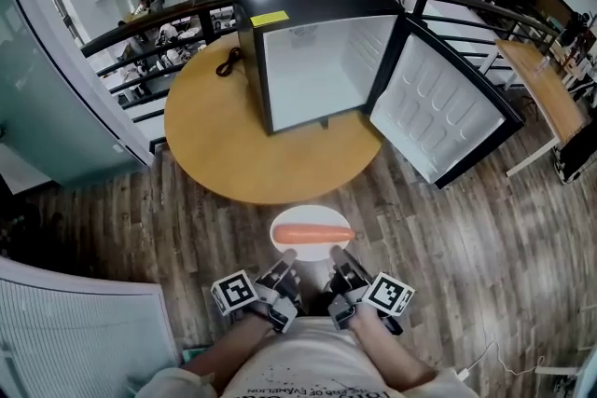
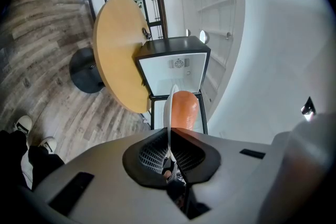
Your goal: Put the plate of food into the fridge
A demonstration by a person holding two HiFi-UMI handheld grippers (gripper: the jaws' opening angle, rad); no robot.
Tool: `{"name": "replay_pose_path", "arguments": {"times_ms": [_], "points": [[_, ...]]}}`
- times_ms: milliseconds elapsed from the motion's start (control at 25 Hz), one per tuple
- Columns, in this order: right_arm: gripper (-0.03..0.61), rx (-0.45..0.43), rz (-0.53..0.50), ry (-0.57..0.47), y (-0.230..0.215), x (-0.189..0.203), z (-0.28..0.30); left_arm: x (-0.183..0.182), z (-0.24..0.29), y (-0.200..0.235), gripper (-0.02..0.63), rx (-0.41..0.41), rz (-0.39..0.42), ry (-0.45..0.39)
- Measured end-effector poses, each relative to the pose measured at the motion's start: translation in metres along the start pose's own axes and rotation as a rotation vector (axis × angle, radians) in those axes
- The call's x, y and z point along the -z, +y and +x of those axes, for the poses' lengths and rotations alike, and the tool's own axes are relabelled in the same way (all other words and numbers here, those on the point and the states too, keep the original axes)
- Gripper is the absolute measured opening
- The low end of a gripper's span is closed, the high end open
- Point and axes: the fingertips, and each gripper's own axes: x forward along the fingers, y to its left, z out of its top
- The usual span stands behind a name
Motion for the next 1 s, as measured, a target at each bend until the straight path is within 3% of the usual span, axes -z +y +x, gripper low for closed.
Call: {"name": "replay_pose_path", "arguments": {"times_ms": [240,600,1000], "points": [[0.044,0.036,-0.017,0.001,-0.003,-0.007,0.006,-0.007,0.008,0.003,0.032,-0.007,-0.010,0.005],[0.044,-0.004,0.032,0.013,-0.018,-0.044,0.045,-0.031,0.056,0.010,0.032,-0.013,-0.013,-0.017],[0.044,-0.024,-0.015,0.067,-0.040,-0.134,0.114,-0.077,0.154,0.006,0.032,-0.010,0.000,-0.068]]}}
